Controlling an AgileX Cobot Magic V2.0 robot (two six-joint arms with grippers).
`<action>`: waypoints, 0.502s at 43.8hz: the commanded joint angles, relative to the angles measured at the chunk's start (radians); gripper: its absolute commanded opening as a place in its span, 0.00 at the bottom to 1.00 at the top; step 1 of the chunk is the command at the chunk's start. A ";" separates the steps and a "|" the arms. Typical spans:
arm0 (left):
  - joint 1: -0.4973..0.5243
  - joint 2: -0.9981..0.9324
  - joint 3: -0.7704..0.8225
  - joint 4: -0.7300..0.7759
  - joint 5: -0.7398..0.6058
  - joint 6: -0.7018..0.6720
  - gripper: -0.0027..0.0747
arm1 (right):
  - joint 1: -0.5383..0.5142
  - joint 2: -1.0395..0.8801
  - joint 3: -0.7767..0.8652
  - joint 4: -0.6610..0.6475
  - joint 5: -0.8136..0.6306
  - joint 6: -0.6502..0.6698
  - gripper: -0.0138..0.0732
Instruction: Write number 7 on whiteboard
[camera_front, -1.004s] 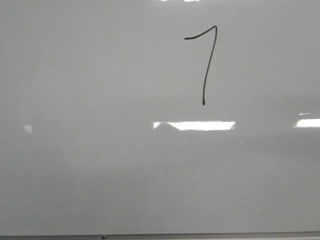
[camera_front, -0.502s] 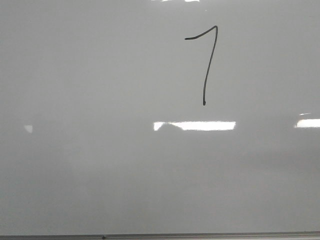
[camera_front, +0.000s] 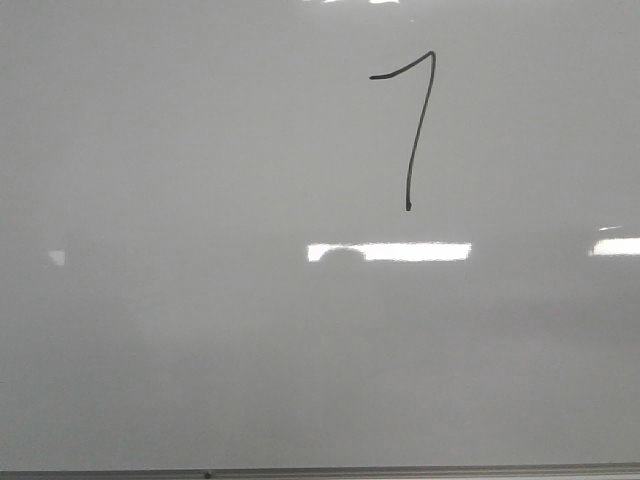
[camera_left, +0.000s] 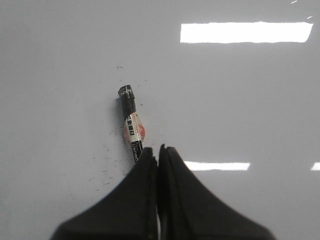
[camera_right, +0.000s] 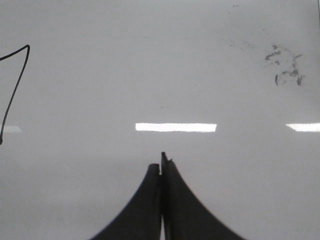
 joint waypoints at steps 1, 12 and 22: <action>-0.007 -0.012 0.015 0.000 -0.081 -0.008 0.01 | -0.002 -0.018 -0.003 -0.019 -0.126 0.023 0.08; -0.007 -0.012 0.015 0.000 -0.081 -0.008 0.01 | -0.002 -0.018 -0.003 -0.086 -0.149 0.103 0.08; -0.007 -0.012 0.015 0.000 -0.081 -0.008 0.01 | -0.002 -0.018 -0.003 -0.086 -0.149 0.103 0.08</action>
